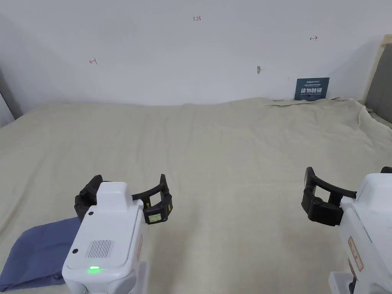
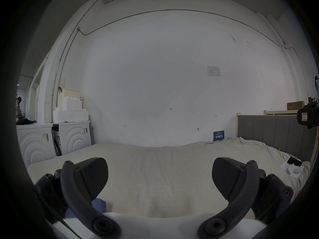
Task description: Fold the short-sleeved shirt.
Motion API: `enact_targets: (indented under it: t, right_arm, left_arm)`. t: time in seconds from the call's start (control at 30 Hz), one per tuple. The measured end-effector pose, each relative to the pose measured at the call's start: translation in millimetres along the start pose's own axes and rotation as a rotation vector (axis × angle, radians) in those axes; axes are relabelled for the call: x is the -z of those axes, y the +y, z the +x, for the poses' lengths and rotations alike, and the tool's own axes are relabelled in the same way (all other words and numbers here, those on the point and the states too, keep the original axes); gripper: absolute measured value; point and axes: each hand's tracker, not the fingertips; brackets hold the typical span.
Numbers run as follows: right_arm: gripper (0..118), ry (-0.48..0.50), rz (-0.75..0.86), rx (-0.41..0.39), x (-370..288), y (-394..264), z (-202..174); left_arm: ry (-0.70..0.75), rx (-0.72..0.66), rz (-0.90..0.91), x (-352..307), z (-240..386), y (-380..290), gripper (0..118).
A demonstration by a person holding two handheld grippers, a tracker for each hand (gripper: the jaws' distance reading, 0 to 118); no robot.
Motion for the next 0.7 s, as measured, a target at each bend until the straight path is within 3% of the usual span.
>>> enact_targets:
  t: [0.7]
  right_arm:
    - [111, -0.001, -0.002, -0.005, -1.8, 0.8, -1.8]
  left_arm:
    - [0.001, 0.015, -0.001, -1.5, -2.0, -2.4, 118]
